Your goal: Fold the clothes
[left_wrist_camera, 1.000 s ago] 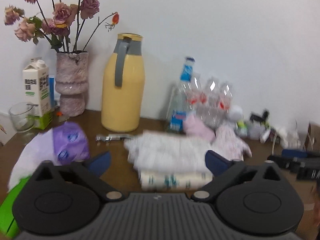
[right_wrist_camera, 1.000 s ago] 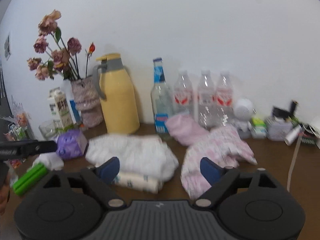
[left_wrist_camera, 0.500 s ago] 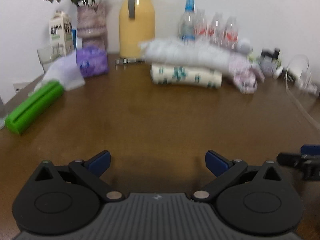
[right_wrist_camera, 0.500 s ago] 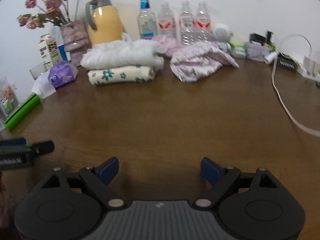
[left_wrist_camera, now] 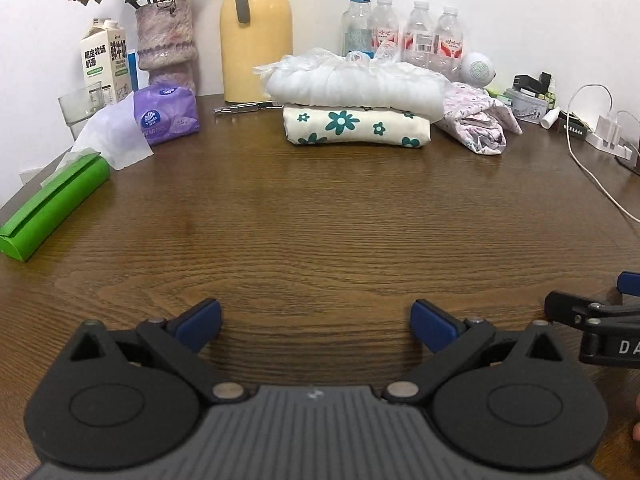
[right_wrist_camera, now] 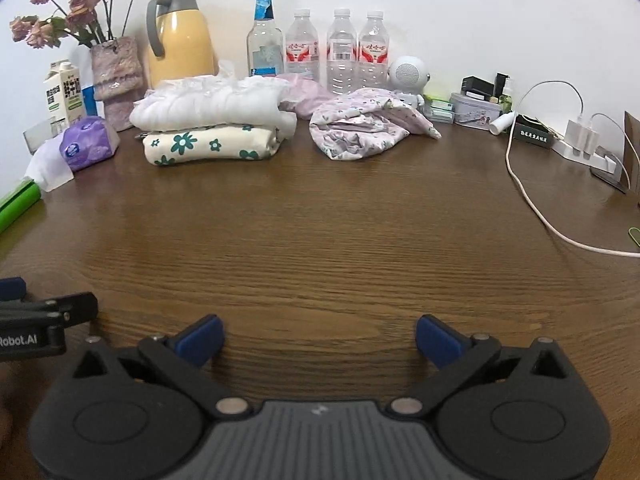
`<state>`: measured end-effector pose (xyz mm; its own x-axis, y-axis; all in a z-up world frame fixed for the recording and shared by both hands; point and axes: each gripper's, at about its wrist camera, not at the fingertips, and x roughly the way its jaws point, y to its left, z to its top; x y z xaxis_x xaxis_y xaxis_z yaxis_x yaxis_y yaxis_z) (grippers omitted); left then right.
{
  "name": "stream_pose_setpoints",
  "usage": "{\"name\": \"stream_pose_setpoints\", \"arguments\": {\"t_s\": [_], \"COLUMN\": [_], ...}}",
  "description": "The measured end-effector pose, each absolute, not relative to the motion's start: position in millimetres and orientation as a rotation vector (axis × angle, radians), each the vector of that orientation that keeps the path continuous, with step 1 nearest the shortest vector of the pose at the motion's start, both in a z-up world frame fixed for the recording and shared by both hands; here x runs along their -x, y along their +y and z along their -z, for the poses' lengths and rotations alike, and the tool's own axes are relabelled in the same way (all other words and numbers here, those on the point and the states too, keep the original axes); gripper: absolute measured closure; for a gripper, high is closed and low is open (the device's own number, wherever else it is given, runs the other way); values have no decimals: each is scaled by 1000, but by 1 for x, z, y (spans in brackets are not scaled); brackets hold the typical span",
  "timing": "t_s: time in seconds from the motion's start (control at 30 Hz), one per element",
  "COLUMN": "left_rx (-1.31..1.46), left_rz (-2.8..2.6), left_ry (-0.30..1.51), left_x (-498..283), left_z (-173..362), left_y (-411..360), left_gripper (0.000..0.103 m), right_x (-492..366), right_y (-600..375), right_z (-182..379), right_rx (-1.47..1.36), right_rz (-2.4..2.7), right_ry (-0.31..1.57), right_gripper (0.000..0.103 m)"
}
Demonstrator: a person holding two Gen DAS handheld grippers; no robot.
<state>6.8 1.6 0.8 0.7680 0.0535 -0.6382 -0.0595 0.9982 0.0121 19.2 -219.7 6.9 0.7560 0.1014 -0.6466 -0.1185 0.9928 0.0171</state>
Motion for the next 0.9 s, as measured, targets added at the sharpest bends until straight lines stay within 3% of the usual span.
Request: {"name": "stream_pose_setpoints", "arguments": {"t_s": [0.9], "left_rx": [2], "left_rz": [-52], "left_ry": [694], "left_x": [-7], "left_z": [-1], "left_y": [-8], "left_gripper": [0], "right_x": [-22], "right_y": [-205], "right_z": [-6], "right_rx": [32], "right_rz": [-146], "right_ry": [701], "right_gripper": [0]}}
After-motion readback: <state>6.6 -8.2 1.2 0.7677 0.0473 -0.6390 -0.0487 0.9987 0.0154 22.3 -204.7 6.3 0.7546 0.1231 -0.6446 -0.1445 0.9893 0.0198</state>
